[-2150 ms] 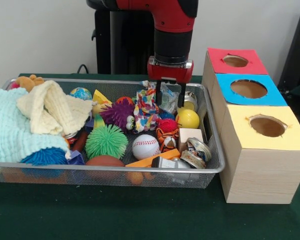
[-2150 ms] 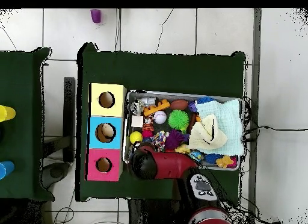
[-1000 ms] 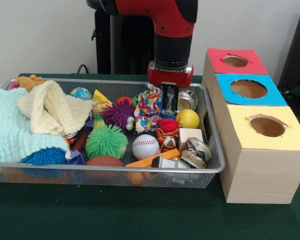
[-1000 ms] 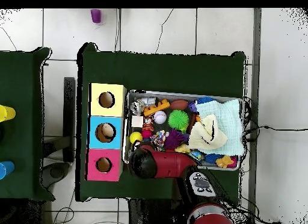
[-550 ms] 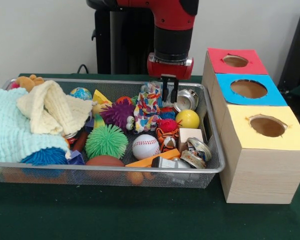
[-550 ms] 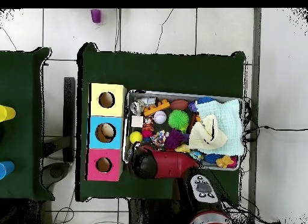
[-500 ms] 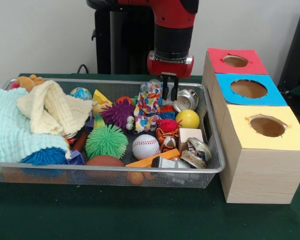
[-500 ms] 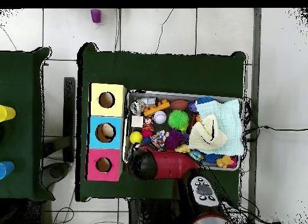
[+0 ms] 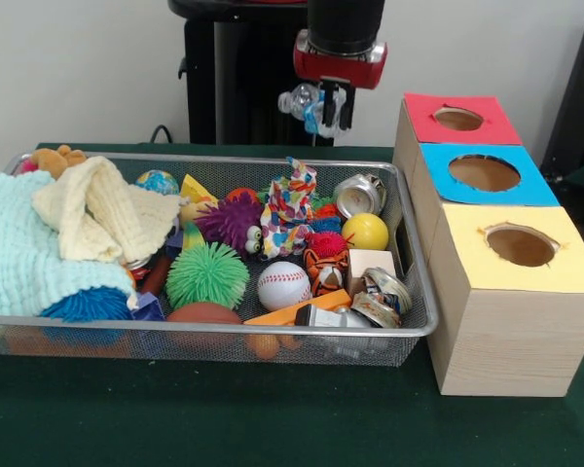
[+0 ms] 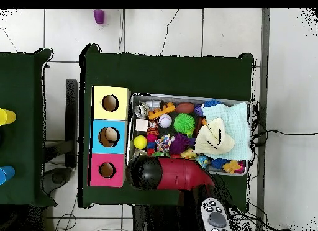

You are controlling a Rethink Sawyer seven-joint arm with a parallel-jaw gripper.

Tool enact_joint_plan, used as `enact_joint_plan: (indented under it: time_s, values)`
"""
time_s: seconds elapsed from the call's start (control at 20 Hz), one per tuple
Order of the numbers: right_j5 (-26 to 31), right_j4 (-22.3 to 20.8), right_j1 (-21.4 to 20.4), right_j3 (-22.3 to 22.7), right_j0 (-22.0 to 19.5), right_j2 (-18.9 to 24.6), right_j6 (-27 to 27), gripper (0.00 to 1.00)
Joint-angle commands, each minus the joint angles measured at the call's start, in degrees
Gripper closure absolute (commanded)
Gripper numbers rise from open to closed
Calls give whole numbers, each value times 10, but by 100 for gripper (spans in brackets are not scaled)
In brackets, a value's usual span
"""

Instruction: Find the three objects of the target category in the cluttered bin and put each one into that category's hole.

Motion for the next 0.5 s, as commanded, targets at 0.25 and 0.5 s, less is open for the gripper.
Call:
enact_joint_plan:
  time_s: [0.25,0.5]
  values:
    - [90,51,-47,4,-26,74,2,100]
    - [72,91,-57,31,-51,111,-6,100]
